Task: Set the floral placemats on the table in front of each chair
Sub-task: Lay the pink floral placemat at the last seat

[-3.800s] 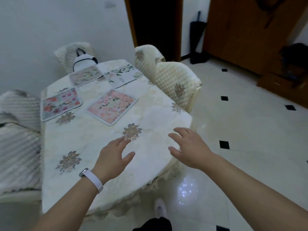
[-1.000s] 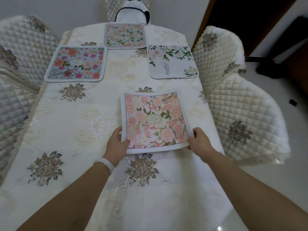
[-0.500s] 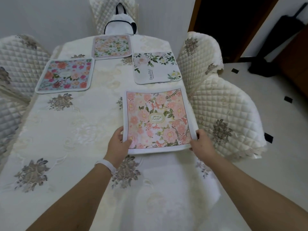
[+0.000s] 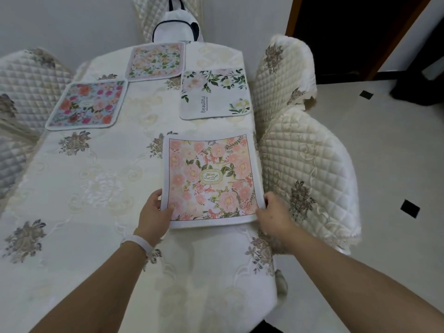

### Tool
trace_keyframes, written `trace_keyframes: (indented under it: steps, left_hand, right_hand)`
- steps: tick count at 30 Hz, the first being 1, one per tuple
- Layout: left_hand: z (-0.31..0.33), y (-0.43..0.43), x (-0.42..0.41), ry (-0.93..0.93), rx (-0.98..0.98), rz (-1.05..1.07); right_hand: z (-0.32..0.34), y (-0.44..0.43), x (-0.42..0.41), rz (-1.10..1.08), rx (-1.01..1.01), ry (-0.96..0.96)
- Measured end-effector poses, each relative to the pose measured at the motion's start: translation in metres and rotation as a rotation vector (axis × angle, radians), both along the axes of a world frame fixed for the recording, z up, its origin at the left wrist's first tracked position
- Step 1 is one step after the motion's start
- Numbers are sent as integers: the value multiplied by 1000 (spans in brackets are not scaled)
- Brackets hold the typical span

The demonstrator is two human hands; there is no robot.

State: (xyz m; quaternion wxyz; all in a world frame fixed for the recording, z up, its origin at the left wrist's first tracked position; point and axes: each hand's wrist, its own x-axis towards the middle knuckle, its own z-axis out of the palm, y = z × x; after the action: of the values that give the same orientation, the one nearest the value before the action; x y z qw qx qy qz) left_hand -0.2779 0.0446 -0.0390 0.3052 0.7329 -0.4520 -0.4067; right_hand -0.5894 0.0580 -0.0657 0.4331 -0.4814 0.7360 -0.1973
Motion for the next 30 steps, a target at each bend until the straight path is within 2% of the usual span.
trace_keyframes:
  steps: [6, 19, 26, 30]
  left_hand:
    - [-15, 3, -6, 29, 38, 63]
    - [-43, -3, 20, 6, 159, 4]
    - [-37, -1, 32, -220, 172, -319]
    - [-41, 5, 44, -490, 114, -454]
  right_hand:
    - [-12, 10, -8, 50, 46, 32]
    - [-15, 11, -4, 101, 100, -32]
    - [-11, 15, -2, 39, 113, -76]
    - [-13, 18, -2, 67, 100, -7]
